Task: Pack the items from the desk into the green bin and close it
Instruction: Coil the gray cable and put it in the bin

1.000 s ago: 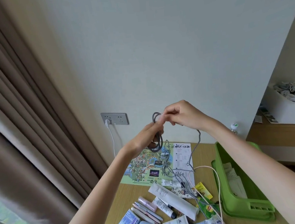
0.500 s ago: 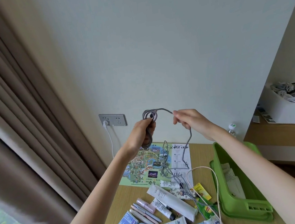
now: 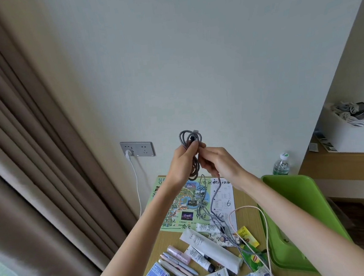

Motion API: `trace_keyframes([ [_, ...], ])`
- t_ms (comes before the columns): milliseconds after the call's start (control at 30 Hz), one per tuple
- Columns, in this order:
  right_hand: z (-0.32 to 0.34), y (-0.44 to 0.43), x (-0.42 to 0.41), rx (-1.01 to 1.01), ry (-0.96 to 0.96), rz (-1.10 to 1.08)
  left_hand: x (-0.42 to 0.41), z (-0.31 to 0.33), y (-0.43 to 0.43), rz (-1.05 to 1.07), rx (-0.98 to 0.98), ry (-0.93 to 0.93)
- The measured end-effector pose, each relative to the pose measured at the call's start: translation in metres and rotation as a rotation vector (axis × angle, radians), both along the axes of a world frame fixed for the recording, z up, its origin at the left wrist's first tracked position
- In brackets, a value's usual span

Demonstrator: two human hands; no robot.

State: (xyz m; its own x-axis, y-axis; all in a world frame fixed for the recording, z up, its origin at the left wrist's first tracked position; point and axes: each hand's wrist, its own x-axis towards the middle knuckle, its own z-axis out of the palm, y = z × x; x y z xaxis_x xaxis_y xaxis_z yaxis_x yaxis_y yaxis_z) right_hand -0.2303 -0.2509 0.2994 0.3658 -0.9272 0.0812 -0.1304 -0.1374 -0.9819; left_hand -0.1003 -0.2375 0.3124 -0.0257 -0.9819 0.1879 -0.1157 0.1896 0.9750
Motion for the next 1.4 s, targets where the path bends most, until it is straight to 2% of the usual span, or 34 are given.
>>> trace_keyframes([
  [133,0.002,0.0,0.0,-0.007,0.066,0.067,0.001,-0.002,0.0,0.05,0.023,-0.007],
  [267,0.004,-0.003,-0.012,0.004,0.144,0.088,0.014,0.003,-0.003,0.166,0.067,0.097],
  [433,0.008,-0.01,-0.026,-0.013,0.115,0.028,0.025,0.012,-0.006,0.063,0.171,0.618],
  [533,0.009,-0.015,-0.032,-0.021,0.123,-0.01,0.031,0.012,-0.007,0.109,0.21,0.721],
  [600,0.009,-0.017,-0.038,-0.027,0.127,-0.027,0.037,0.011,-0.007,0.186,0.204,0.65],
  [767,0.014,-0.02,-0.05,-0.075,0.181,-0.046,0.051,0.007,-0.01,0.311,0.153,0.269],
  [1000,0.031,-0.02,-0.05,-0.139,0.254,0.086,0.05,-0.006,-0.005,0.164,0.148,-0.187],
  [1400,0.039,-0.019,-0.03,-0.336,0.336,0.076,0.019,-0.003,0.01,-0.251,0.256,-0.372],
])
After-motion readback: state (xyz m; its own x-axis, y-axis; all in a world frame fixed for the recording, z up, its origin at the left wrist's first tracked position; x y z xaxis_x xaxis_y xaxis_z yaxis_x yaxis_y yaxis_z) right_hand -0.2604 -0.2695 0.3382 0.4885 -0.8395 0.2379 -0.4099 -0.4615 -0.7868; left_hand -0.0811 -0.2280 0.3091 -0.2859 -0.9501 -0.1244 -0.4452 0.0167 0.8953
